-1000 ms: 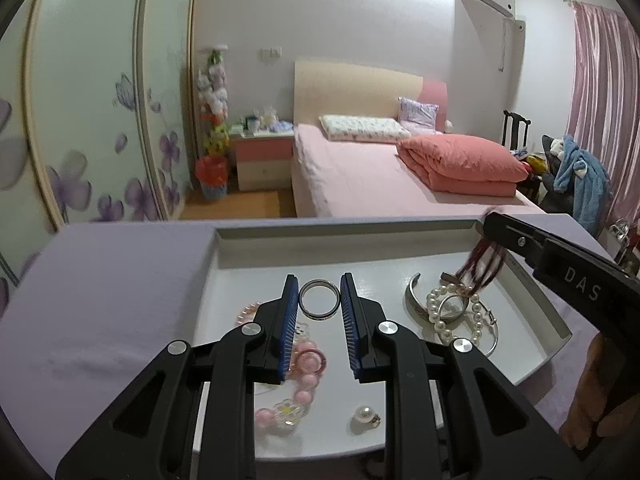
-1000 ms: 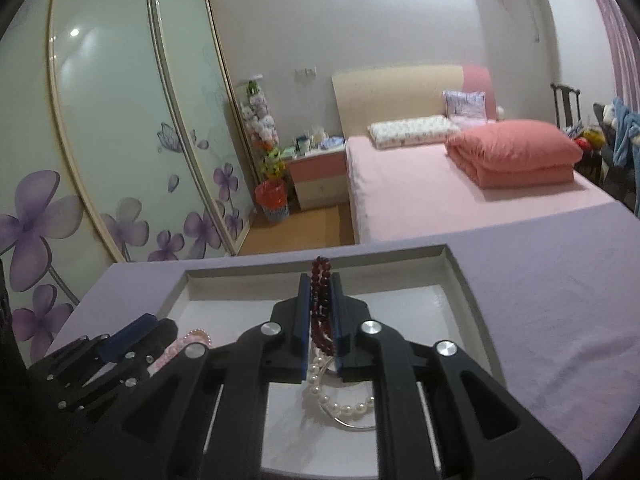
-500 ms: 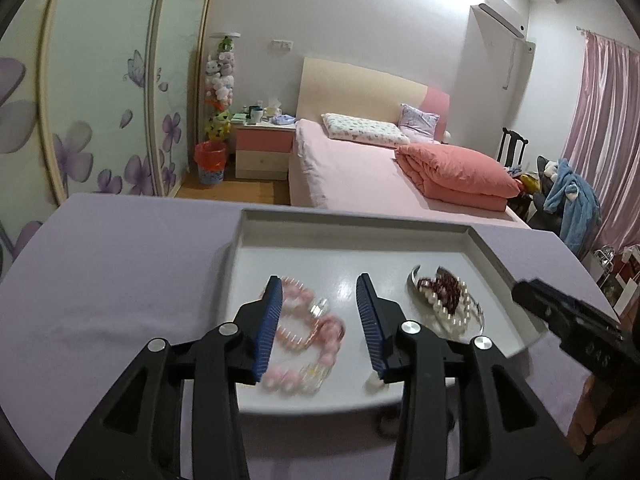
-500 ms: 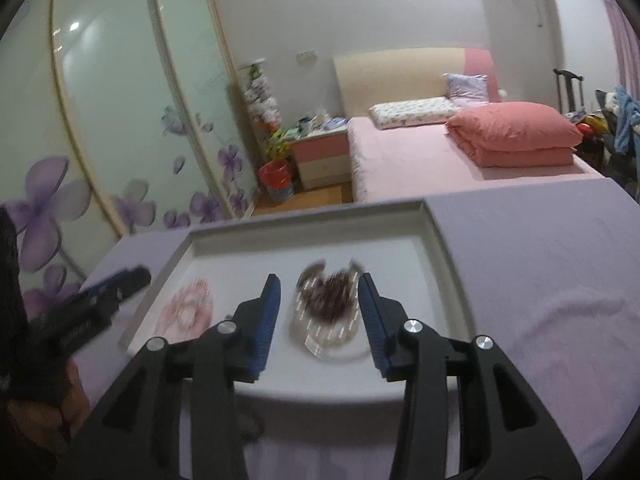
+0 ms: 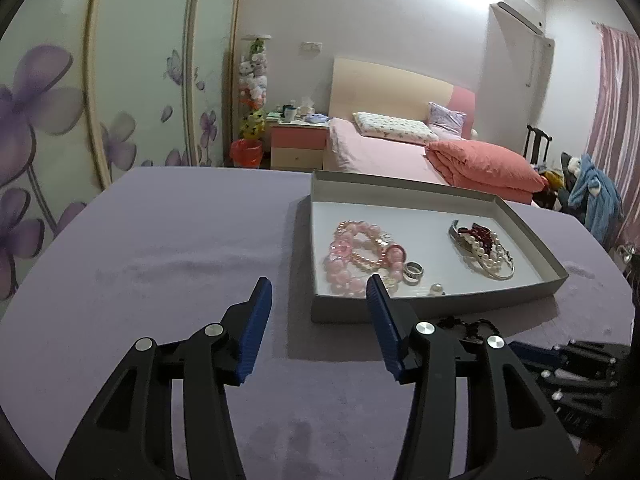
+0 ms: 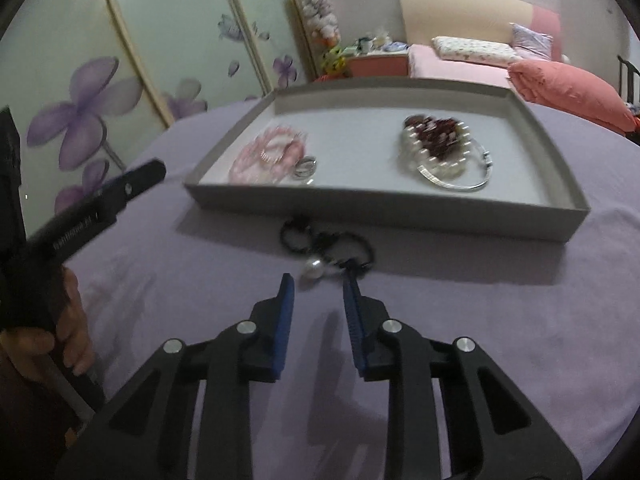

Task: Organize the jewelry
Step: 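Lower both pieces into the grey tray and open both tools, then grasp the black beaded bracelet with the left tool while the right tool grasps the second pearl earring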

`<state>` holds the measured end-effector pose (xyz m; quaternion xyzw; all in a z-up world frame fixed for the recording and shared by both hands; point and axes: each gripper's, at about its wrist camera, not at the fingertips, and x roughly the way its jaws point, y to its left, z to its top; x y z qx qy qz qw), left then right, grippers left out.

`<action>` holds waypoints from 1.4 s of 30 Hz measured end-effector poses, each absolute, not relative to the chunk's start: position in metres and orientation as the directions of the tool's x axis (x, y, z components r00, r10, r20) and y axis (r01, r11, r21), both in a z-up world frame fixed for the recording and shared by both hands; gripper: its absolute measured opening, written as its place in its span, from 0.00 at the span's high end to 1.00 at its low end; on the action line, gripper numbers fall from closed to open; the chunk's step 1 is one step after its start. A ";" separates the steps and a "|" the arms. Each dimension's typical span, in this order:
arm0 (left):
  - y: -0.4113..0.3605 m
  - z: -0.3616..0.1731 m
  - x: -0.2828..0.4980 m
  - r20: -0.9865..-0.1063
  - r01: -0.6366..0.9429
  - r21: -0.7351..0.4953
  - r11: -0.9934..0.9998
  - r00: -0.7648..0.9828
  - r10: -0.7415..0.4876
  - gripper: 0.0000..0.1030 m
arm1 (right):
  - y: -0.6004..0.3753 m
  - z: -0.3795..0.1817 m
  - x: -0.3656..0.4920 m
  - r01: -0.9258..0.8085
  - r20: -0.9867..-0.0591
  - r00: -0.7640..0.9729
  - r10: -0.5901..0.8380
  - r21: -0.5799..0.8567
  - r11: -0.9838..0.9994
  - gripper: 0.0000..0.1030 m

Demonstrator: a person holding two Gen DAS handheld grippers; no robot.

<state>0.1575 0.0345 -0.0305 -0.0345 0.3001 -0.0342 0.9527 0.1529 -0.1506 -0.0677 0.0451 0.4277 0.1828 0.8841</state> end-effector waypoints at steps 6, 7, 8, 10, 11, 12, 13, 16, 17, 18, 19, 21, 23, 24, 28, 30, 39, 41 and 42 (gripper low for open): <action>0.041 -0.038 0.159 -0.577 0.026 -0.108 0.994 0.812 -0.084 0.51 | -0.134 -0.072 0.161 -0.284 -0.763 0.567 0.309 0.171 0.943 0.80; 0.040 -0.038 0.157 -0.578 0.027 -0.108 0.994 0.812 -0.085 0.51 | -0.133 -0.072 0.162 -0.282 -0.764 0.571 0.300 0.160 0.946 0.80; 0.040 -0.038 0.157 -0.581 0.028 -0.110 0.994 0.810 -0.087 0.51 | -0.132 -0.072 0.164 -0.279 -0.766 0.573 0.292 0.153 0.948 0.80; 0.041 -0.039 0.157 -0.581 0.028 -0.118 0.993 0.809 -0.092 0.51 | -0.132 -0.071 0.167 -0.272 -0.768 0.574 0.283 0.147 0.951 0.80; 0.041 -0.039 0.157 -0.582 0.028 -0.122 0.992 0.808 -0.094 0.51 | -0.132 -0.071 0.167 -0.267 -0.770 0.576 0.275 0.140 0.953 0.80; 0.042 -0.039 0.157 -0.584 0.028 -0.126 0.992 0.806 -0.096 0.51 | -0.131 -0.071 0.168 -0.265 -0.771 0.577 0.270 0.135 0.955 0.80; 0.043 -0.040 0.157 -0.585 0.027 -0.127 0.992 0.805 -0.097 0.51 | -0.131 -0.071 0.168 -0.262 -0.772 0.579 0.263 0.129 0.956 0.80; 0.043 -0.041 0.157 -0.589 0.026 -0.128 0.991 0.803 -0.097 0.51 | -0.130 -0.071 0.171 -0.253 -0.775 0.580 0.253 0.124 0.960 0.80; 0.043 -0.041 0.157 -0.589 0.027 -0.126 0.992 0.803 -0.097 0.51 | -0.129 -0.071 0.172 -0.251 -0.776 0.581 0.246 0.117 0.961 0.81; 0.043 -0.041 0.158 -0.590 0.027 -0.124 0.992 0.802 -0.096 0.51 | -0.128 -0.071 0.172 -0.249 -0.776 0.584 0.236 0.105 0.963 0.84; 0.042 -0.041 0.158 -0.590 0.028 -0.121 0.992 0.802 -0.095 0.51 | -0.127 -0.072 0.172 -0.247 -0.777 0.589 0.224 0.092 0.965 0.86; 0.040 -0.040 0.157 -0.590 0.034 -0.111 0.993 0.802 -0.093 0.51 | -0.130 -0.072 0.170 -0.251 -0.778 0.582 0.235 0.103 0.962 0.87; 0.035 -0.040 0.155 -0.593 0.056 -0.103 0.993 0.799 -0.106 0.51 | -0.136 -0.071 0.164 -0.259 -0.782 0.570 0.253 0.121 0.958 0.87; 0.031 -0.039 0.155 -0.594 0.070 -0.101 0.992 0.796 -0.117 0.51 | -0.139 -0.071 0.160 -0.259 -0.782 0.567 0.258 0.128 0.957 0.87; 0.006 -0.036 0.151 -0.602 0.162 -0.085 0.983 0.778 -0.180 0.51 | -0.166 -0.072 0.147 -0.208 -0.783 0.578 0.230 0.130 0.969 0.87; -0.007 -0.036 0.152 -0.617 0.199 -0.086 0.976 0.759 -0.208 0.51 | -0.185 -0.072 0.146 -0.151 -0.785 0.590 0.191 0.125 0.981 0.87; -0.074 -0.056 0.172 -0.725 0.224 -0.110 0.968 0.648 -0.232 0.51 | -0.231 -0.075 0.145 -0.052 -0.779 0.606 0.162 0.165 0.985 0.87; -0.083 -0.060 0.177 -0.742 0.200 -0.089 0.976 0.640 -0.199 0.51 | -0.231 -0.076 0.144 -0.057 -0.776 0.608 0.166 0.166 0.984 0.87; -0.086 -0.062 0.179 -0.752 0.187 -0.077 0.979 0.634 -0.180 0.51 | -0.231 -0.076 0.144 -0.059 -0.775 0.609 0.168 0.167 0.984 0.87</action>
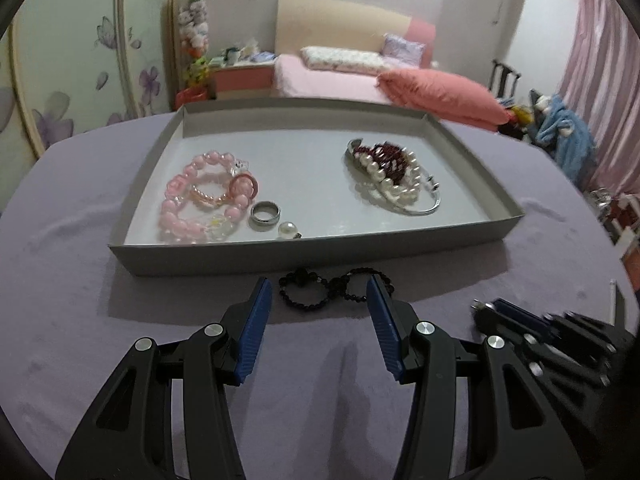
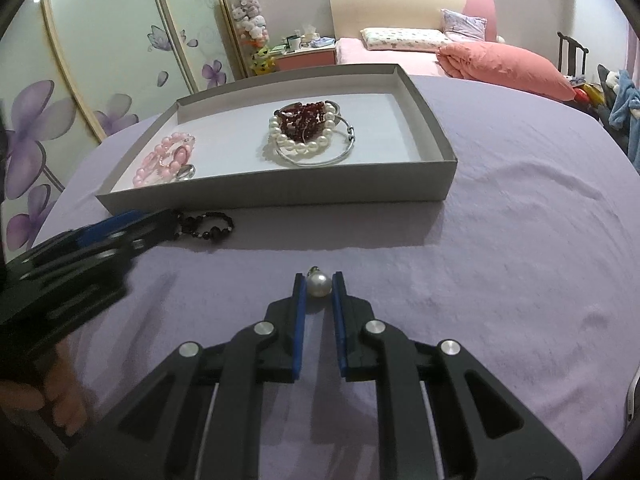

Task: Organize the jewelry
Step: 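Grasp the black beaded bracelet with the left tool while the right tool grasps the second pearl earring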

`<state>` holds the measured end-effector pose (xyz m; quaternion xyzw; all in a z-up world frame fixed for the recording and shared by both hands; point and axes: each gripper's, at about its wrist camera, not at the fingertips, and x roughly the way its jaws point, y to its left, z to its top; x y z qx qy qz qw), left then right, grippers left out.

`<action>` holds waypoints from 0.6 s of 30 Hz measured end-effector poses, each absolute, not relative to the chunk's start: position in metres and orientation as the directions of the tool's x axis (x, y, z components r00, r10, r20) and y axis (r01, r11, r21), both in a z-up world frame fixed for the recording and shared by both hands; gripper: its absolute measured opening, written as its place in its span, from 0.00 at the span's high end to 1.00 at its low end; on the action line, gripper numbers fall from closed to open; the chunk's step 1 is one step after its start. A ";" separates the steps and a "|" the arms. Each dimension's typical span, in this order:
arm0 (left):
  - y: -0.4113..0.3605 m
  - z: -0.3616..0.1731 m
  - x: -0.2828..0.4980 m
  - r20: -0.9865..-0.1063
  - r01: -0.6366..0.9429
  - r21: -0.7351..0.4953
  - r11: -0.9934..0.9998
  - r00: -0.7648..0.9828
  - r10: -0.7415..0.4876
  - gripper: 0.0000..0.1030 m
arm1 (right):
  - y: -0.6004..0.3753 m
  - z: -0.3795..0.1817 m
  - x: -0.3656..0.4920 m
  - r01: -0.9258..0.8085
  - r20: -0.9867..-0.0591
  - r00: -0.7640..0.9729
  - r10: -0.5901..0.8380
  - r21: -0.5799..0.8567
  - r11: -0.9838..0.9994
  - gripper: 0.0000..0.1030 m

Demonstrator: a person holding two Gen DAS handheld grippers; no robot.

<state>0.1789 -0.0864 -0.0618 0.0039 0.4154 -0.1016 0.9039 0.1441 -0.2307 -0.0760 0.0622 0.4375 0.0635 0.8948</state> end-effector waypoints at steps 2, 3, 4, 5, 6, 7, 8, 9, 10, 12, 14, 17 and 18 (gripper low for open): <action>-0.091 -0.068 0.184 -0.773 0.164 -0.069 0.984 0.615 -0.157 0.51 | -0.232 -0.076 0.143 -0.062 -0.773 0.610 0.175 0.173 0.983 0.87; -0.092 -0.071 0.185 -0.783 0.155 -0.061 0.986 0.605 -0.143 0.51 | -0.232 -0.076 0.143 -0.062 -0.772 0.610 0.177 0.176 0.982 0.87; -0.093 -0.073 0.185 -0.783 0.144 -0.045 0.989 0.609 -0.125 0.57 | -0.232 -0.076 0.143 -0.062 -0.771 0.610 0.180 0.179 0.982 0.87; -0.092 -0.074 0.184 -0.779 0.136 -0.019 0.991 0.618 -0.100 0.64 | -0.232 -0.076 0.142 -0.063 -0.771 0.611 0.180 0.179 0.982 0.87; -0.091 -0.074 0.183 -0.777 0.133 0.001 0.991 0.624 -0.083 0.72 | -0.232 -0.076 0.142 -0.064 -0.771 0.611 0.180 0.179 0.982 0.87; -0.089 -0.075 0.184 -0.778 0.134 0.003 0.991 0.623 -0.082 0.77 | -0.232 -0.076 0.142 -0.065 -0.771 0.611 0.181 0.179 0.982 0.87; -0.085 -0.075 0.182 -0.780 0.137 -0.004 0.991 0.620 -0.089 0.80 | -0.231 -0.076 0.142 -0.066 -0.771 0.610 0.182 0.180 0.982 0.87; -0.080 -0.075 0.181 -0.782 0.139 -0.008 0.990 0.617 -0.093 0.84 | -0.231 -0.075 0.141 -0.067 -0.771 0.610 0.183 0.180 0.981 0.87; -0.074 -0.075 0.178 -0.783 0.140 -0.010 0.990 0.615 -0.095 0.85 | -0.231 -0.075 0.140 -0.068 -0.771 0.609 0.184 0.181 0.981 0.87; -0.061 -0.075 0.171 -0.780 0.140 0.001 0.990 0.619 -0.087 0.85 | -0.231 -0.075 0.139 -0.071 -0.771 0.608 0.188 0.184 0.980 0.87; -0.049 -0.075 0.164 -0.780 0.140 0.011 0.990 0.621 -0.079 0.85 | -0.229 -0.075 0.139 -0.077 -0.771 0.606 0.195 0.187 0.979 0.87; -0.028 -0.074 0.153 -0.781 0.155 -0.018 0.988 0.615 -0.111 0.85 | -0.225 -0.075 0.138 -0.088 -0.771 0.605 0.201 0.186 0.979 0.87; -0.024 -0.074 0.151 -0.780 0.161 -0.026 0.987 0.614 -0.121 0.85 | -0.224 -0.075 0.137 -0.090 -0.771 0.605 0.202 0.185 0.979 0.87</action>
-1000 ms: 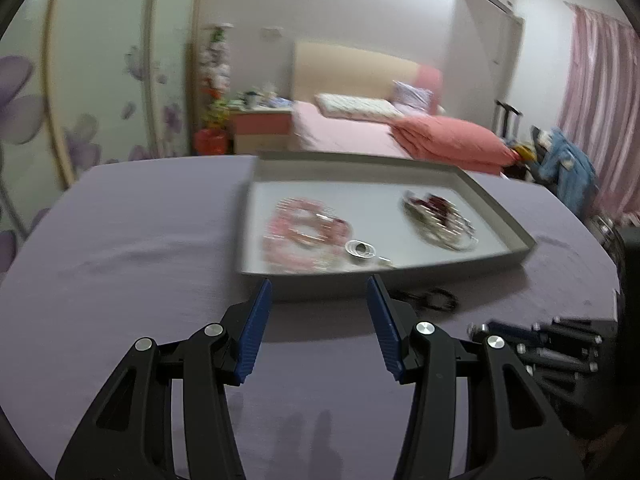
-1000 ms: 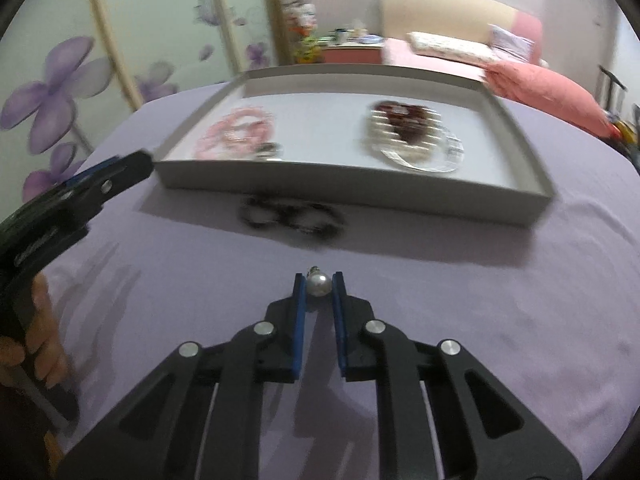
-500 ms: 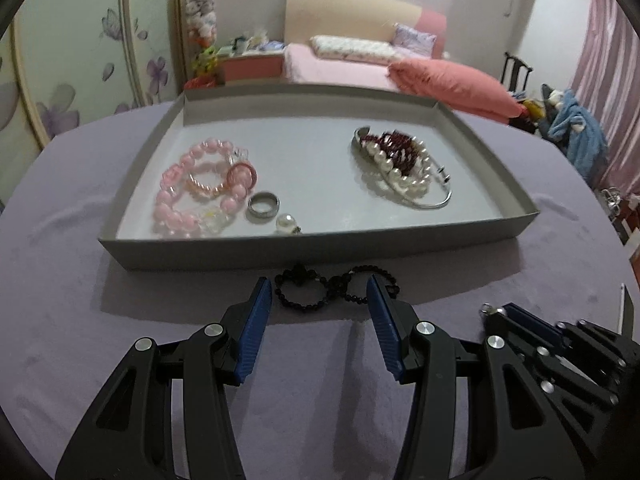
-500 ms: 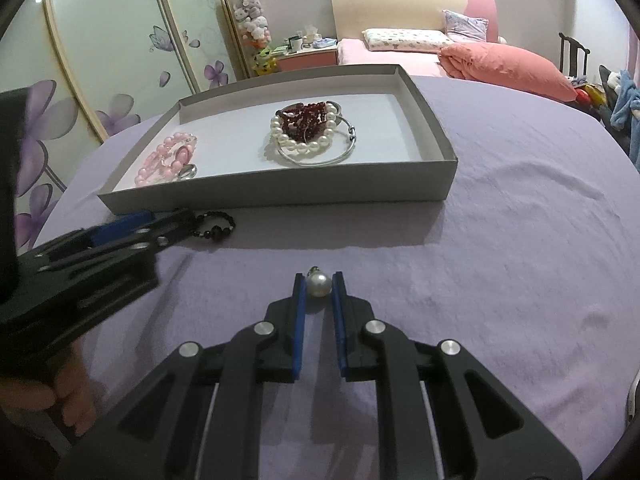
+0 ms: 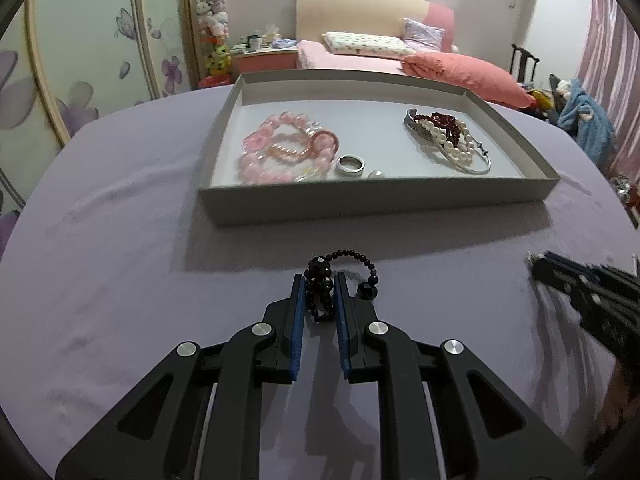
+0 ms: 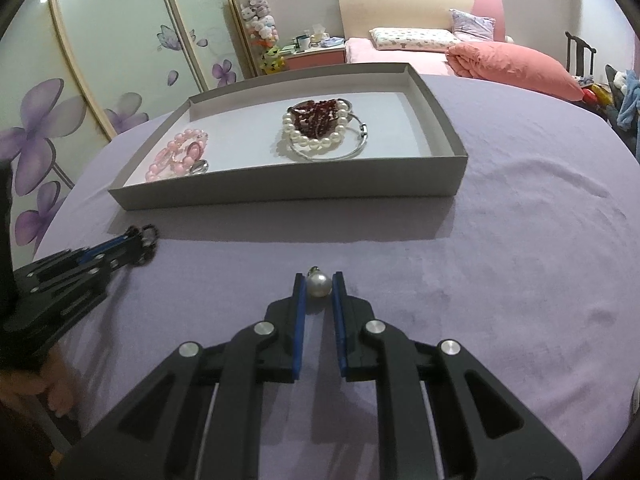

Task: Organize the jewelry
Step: 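Grasp the black beaded bracelet with the left tool while the right tool grasps the second pearl earring, then lift the black bracelet with the left tool while the right tool lifts the earring over the tray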

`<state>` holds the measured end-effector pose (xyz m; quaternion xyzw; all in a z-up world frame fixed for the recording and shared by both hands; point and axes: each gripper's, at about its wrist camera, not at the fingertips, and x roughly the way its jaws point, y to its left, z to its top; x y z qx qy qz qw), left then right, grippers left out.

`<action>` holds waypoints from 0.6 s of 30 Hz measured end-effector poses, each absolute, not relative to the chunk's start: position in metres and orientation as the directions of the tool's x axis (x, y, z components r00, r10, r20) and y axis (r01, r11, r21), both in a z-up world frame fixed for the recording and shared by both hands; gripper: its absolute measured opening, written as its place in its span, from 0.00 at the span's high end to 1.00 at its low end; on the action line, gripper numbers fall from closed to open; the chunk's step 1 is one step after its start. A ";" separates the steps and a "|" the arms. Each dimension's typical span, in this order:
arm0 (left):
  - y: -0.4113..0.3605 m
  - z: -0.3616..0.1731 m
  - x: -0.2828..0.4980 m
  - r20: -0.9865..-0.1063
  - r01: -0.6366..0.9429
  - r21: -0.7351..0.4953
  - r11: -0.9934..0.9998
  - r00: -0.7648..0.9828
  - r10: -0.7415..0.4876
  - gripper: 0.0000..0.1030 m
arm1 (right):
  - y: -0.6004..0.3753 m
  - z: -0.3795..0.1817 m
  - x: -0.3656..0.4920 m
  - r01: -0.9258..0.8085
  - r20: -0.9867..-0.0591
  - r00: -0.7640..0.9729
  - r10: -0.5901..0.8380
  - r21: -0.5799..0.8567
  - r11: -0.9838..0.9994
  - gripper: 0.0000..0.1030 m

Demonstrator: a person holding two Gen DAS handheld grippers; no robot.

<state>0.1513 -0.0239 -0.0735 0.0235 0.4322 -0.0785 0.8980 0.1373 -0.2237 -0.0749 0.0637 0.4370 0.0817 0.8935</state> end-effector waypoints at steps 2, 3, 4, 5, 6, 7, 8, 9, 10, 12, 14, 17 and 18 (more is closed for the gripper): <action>-0.015 -0.073 0.147 -0.776 0.156 -0.037 0.987 0.618 -0.127 0.85 | -0.221 -0.075 0.137 -0.093 -0.770 0.606 0.200 0.181 0.979 0.87; -0.012 -0.074 0.146 -0.774 0.156 -0.048 0.987 0.619 -0.136 0.85 | -0.221 -0.075 0.137 -0.093 -0.770 0.606 0.199 0.180 0.979 0.87; -0.012 -0.073 0.146 -0.774 0.154 -0.056 0.987 0.618 -0.140 0.84 | -0.221 -0.075 0.137 -0.092 -0.770 0.606 0.198 0.179 0.980 0.87; -0.013 -0.072 0.148 -0.774 0.152 -0.058 0.987 0.618 -0.140 0.84 | -0.221 -0.075 0.137 -0.091 -0.771 0.606 0.196 0.177 0.980 0.87; -0.014 -0.072 0.148 -0.773 0.151 -0.056 0.987 0.619 -0.138 0.84 | -0.220 -0.075 0.137 -0.091 -0.771 0.606 0.195 0.177 0.980 0.87; -0.016 -0.072 0.150 -0.774 0.151 -0.051 0.987 0.619 -0.135 0.82 | -0.221 -0.076 0.137 -0.091 -0.771 0.606 0.195 0.177 0.980 0.87; -0.016 -0.072 0.149 -0.774 0.152 -0.049 0.987 0.619 -0.134 0.82 | -0.221 -0.075 0.137 -0.091 -0.771 0.606 0.194 0.175 0.980 0.87; -0.016 -0.072 0.150 -0.774 0.152 -0.048 0.987 0.619 -0.133 0.82 | -0.221 -0.075 0.137 -0.091 -0.771 0.606 0.194 0.174 0.980 0.86; -0.017 -0.072 0.151 -0.774 0.151 -0.045 0.987 0.619 -0.130 0.81 | -0.221 -0.076 0.137 -0.091 -0.771 0.607 0.192 0.172 0.981 0.86; -0.017 -0.073 0.151 -0.774 0.151 -0.044 0.988 0.619 -0.129 0.82 | -0.220 -0.076 0.136 -0.092 -0.771 0.609 0.186 0.165 0.982 0.86; -0.018 -0.073 0.151 -0.775 0.151 -0.044 0.988 0.619 -0.129 0.82 | -0.220 -0.076 0.135 -0.094 -0.770 0.611 0.181 0.156 0.983 0.86; -0.016 -0.073 0.150 -0.775 0.145 -0.035 0.989 0.621 -0.118 0.85 | -0.218 -0.076 0.135 -0.097 -0.770 0.615 0.171 0.141 0.985 0.86; -0.016 -0.073 0.150 -0.775 0.145 -0.037 0.989 0.621 -0.120 0.85 | -0.218 -0.076 0.134 -0.097 -0.770 0.615 0.171 0.141 0.985 0.86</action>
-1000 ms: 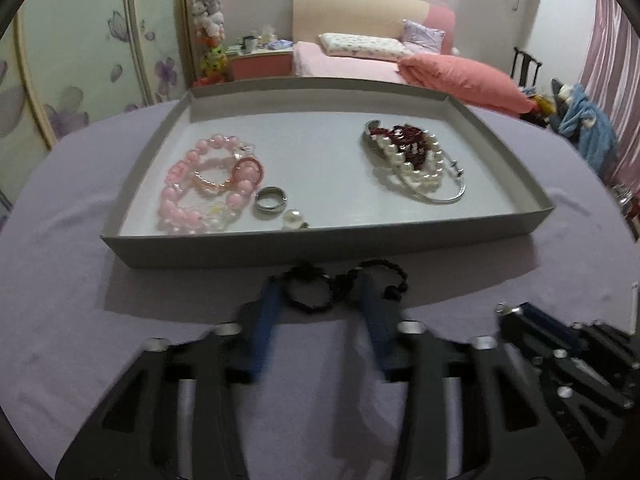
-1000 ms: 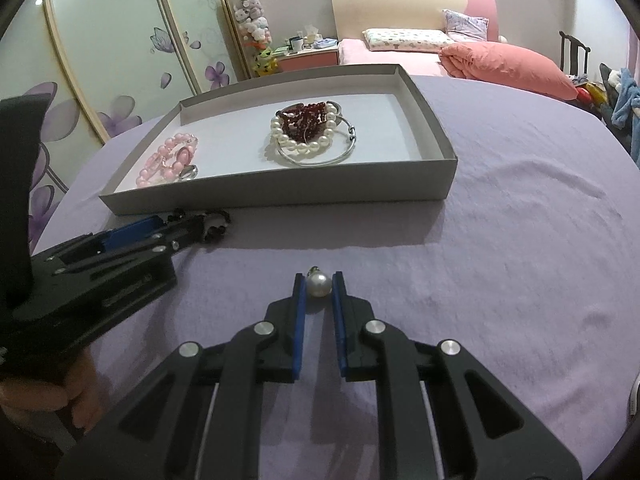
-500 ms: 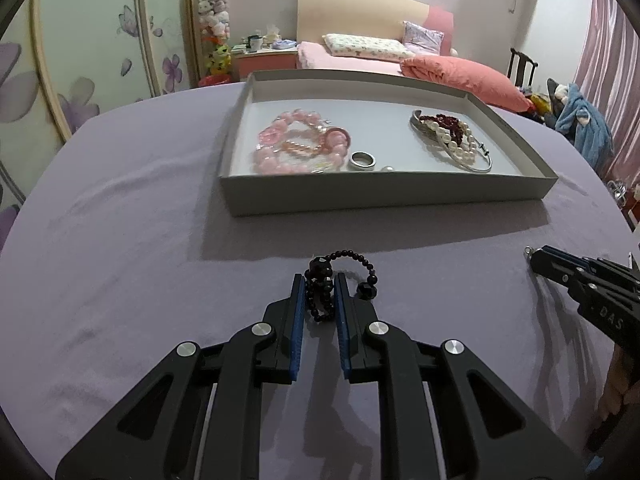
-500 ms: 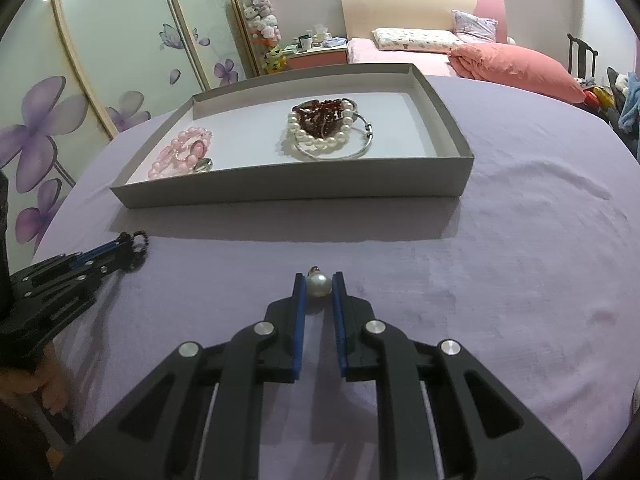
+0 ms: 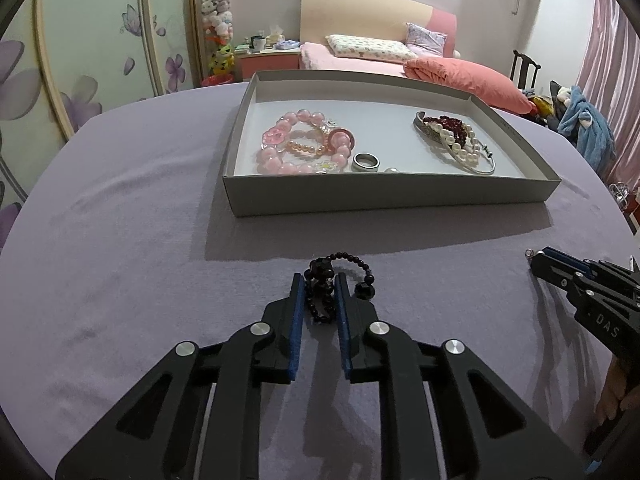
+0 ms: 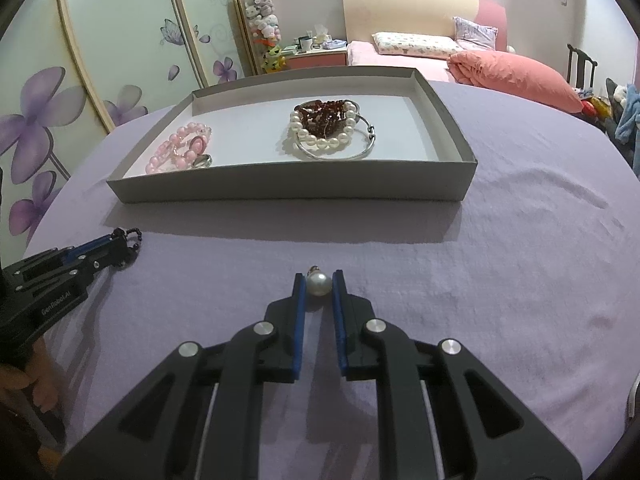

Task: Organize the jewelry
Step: 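Lift the black bracelet with the left tool while the right tool lifts the earring over the tray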

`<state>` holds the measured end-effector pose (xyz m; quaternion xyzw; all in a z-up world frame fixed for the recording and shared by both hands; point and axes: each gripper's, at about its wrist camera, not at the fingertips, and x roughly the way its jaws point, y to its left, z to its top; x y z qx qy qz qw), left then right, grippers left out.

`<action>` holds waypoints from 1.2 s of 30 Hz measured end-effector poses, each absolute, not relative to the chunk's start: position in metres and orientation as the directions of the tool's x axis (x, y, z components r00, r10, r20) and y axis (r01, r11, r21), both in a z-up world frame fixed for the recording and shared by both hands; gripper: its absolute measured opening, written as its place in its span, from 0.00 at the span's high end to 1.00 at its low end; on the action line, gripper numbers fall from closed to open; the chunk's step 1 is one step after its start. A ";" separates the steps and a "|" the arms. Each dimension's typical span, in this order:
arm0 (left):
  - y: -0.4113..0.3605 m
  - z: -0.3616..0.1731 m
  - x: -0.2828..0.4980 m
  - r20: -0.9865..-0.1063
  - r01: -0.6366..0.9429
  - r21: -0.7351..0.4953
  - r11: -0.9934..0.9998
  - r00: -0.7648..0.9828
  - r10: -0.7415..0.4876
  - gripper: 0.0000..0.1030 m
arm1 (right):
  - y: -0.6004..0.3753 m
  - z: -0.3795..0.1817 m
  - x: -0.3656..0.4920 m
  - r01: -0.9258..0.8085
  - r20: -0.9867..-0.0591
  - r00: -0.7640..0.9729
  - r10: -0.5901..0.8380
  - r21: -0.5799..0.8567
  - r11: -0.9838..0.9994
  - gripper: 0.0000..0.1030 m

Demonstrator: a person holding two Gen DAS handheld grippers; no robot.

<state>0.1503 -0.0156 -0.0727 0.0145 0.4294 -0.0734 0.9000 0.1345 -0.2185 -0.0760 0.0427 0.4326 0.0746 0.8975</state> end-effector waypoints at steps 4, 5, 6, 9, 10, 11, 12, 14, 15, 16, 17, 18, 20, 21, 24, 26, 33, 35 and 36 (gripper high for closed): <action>-0.016 -0.073 0.151 -0.775 0.144 -0.037 0.989 0.620 -0.119 0.85 | -0.217 -0.076 0.134 -0.097 -0.770 0.614 0.172 0.143 0.985 0.86; -0.016 -0.073 0.151 -0.775 0.144 -0.037 0.989 0.620 -0.120 0.85 | -0.217 -0.076 0.134 -0.097 -0.770 0.615 0.171 0.142 0.985 0.86; -0.016 -0.073 0.150 -0.775 0.144 -0.038 0.989 0.620 -0.120 0.85 | -0.218 -0.076 0.134 -0.097 -0.770 0.614 0.172 0.142 0.985 0.86; -0.016 -0.073 0.151 -0.775 0.145 -0.037 0.989 0.620 -0.119 0.85 | -0.218 -0.076 0.135 -0.097 -0.770 0.614 0.172 0.142 0.985 0.86; -0.016 -0.073 0.151 -0.775 0.145 -0.036 0.989 0.620 -0.119 0.84 | -0.218 -0.076 0.134 -0.096 -0.770 0.614 0.171 0.141 0.985 0.86; -0.016 -0.073 0.151 -0.775 0.145 -0.036 0.989 0.620 -0.119 0.84 | -0.218 -0.076 0.134 -0.097 -0.770 0.614 0.171 0.141 0.985 0.86; -0.017 -0.073 0.151 -0.775 0.144 -0.036 0.989 0.620 -0.119 0.84 | -0.217 -0.076 0.135 -0.097 -0.770 0.614 0.171 0.141 0.985 0.86; -0.017 -0.073 0.151 -0.775 0.144 -0.036 0.989 0.620 -0.119 0.84 | -0.217 -0.076 0.135 -0.097 -0.771 0.614 0.169 0.140 0.985 0.86; -0.017 -0.073 0.151 -0.776 0.144 -0.035 0.989 0.620 -0.118 0.84 | -0.218 -0.076 0.135 -0.097 -0.771 0.614 0.170 0.140 0.985 0.86; -0.017 -0.072 0.151 -0.776 0.144 -0.035 0.989 0.620 -0.118 0.84 | -0.217 -0.076 0.134 -0.097 -0.771 0.615 0.168 0.137 0.986 0.86; -0.017 -0.073 0.151 -0.776 0.145 -0.034 0.989 0.620 -0.118 0.84 | -0.218 -0.076 0.134 -0.097 -0.771 0.615 0.168 0.138 0.986 0.86; -0.016 -0.073 0.151 -0.776 0.145 -0.035 0.989 0.620 -0.118 0.84 | -0.218 -0.077 0.134 -0.096 -0.771 0.615 0.167 0.137 0.986 0.86; -0.017 -0.072 0.151 -0.776 0.145 -0.035 0.989 0.620 -0.118 0.84 | -0.218 -0.076 0.134 -0.096 -0.771 0.615 0.167 0.136 0.986 0.86; -0.017 -0.072 0.151 -0.776 0.145 -0.034 0.989 0.620 -0.118 0.84 | -0.218 -0.076 0.134 -0.096 -0.771 0.615 0.167 0.137 0.986 0.86; -0.017 -0.072 0.152 -0.776 0.145 -0.035 0.989 0.620 -0.118 0.84 | -0.218 -0.076 0.134 -0.096 -0.771 0.615 0.166 0.135 0.986 0.86; -0.017 -0.072 0.152 -0.776 0.145 -0.034 0.989 0.620 -0.117 0.84 | -0.218 -0.077 0.134 -0.096 -0.772 0.615 0.161 0.129 0.987 0.86; -0.004 -0.069 0.144 -0.751 0.135 -0.101 0.986 0.639 -0.165 0.85 | -0.222 -0.068 0.124 -0.098 -0.735 0.643 0.214 0.198 0.975 0.87; -0.002 -0.062 0.137 -0.726 0.137 -0.108 0.985 0.666 -0.172 0.85 | -0.224 -0.054 0.115 -0.113 -0.688 0.690 0.224 0.204 0.972 0.87; -0.001 -0.058 0.134 -0.711 0.139 -0.109 0.984 0.681 -0.175 0.85 | -0.224 -0.049 0.113 -0.117 -0.671 0.705 0.230 0.209 0.971 0.87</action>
